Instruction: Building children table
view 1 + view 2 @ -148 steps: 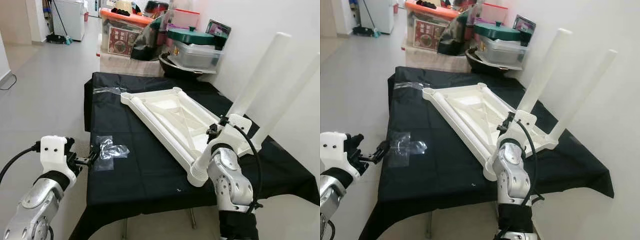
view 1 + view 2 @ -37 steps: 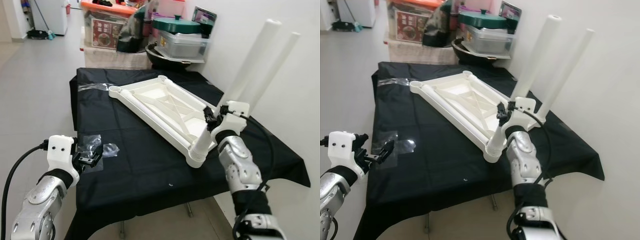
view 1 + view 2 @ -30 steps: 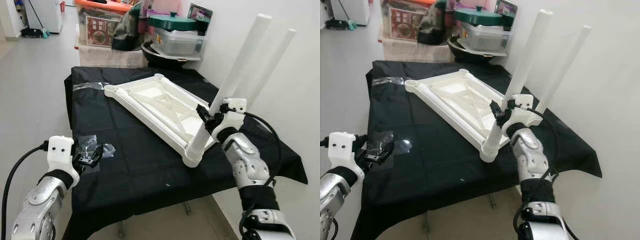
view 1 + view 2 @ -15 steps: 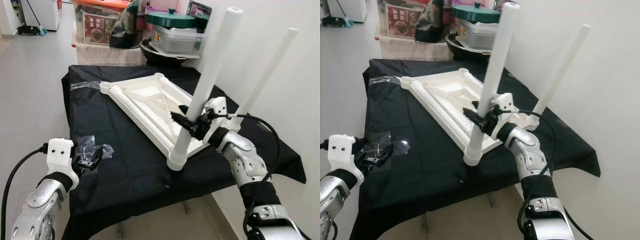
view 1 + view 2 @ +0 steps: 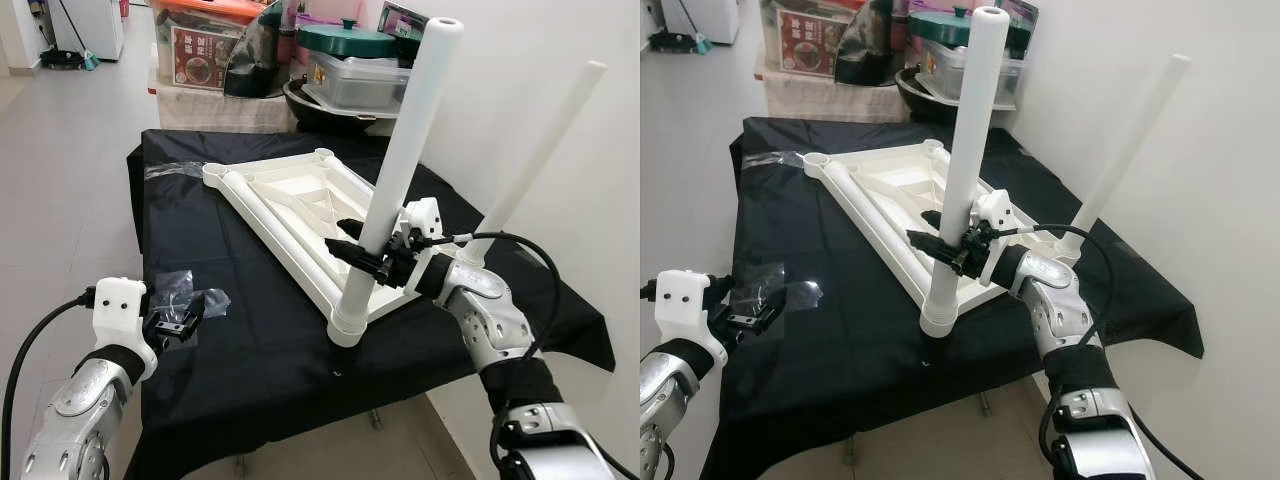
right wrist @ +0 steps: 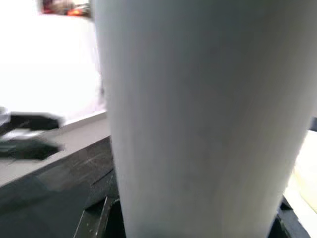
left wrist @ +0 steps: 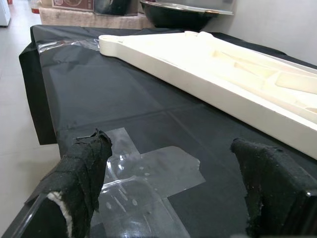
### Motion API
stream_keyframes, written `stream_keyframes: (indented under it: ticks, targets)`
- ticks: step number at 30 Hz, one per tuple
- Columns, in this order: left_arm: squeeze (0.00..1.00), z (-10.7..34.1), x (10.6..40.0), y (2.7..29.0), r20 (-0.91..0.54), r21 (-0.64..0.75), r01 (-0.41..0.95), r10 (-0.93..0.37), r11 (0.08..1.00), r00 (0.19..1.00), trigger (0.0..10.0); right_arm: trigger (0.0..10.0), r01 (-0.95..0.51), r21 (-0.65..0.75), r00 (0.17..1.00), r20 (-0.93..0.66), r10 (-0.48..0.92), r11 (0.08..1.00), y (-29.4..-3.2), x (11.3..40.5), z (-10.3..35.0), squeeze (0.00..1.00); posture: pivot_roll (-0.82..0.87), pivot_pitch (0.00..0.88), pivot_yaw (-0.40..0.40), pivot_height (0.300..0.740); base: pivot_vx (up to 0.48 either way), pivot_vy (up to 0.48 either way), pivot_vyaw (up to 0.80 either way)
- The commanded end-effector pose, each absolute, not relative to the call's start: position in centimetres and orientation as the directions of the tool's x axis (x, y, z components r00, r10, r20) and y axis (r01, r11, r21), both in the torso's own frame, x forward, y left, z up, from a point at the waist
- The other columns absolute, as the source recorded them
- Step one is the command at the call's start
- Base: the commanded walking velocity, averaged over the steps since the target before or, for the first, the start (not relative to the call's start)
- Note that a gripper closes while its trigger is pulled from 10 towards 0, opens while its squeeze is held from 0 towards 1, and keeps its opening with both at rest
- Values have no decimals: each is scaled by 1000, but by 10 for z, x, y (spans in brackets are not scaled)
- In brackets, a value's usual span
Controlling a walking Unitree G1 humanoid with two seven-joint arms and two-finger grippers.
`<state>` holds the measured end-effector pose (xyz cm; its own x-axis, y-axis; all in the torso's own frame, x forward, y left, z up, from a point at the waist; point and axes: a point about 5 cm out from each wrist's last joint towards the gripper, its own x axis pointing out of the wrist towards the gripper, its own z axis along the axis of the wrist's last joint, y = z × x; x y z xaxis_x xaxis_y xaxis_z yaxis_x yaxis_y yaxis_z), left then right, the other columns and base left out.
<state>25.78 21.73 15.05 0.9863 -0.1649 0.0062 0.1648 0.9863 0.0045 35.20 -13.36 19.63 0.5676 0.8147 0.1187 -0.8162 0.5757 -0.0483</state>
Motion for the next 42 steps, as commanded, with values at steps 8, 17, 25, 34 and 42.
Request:
stream_keyframes:
  ticks: [8,17,25,34,42]
  targets:
    - [0,148,256,216,6,-14,155,-155,988,988,10000,0,-5,120,984,-178,26,993,-176,356,125,0,161,0,-175,740,0,0,0]
    - [0,151,258,222,13,-5,141,-140,990,990,10000,0,322,127,938,-180,-298,938,-180,332,124,0,152,0,-154,740,0,0,0]
    - [0,153,261,221,17,-1,145,-145,989,989,10000,10000,245,143,960,-173,-219,959,-162,335,131,0,151,0,-151,740,0,0,0]
    - [0,155,263,222,21,6,150,-150,989,989,10000,10000,151,189,984,64,-165,970,-180,343,196,1000,140,0,-152,740,0,0,0]
    - [0,155,264,222,24,8,152,-152,988,988,10000,10000,-53,132,989,142,34,990,-194,345,224,0,131,0,-152,740,0,0,0]
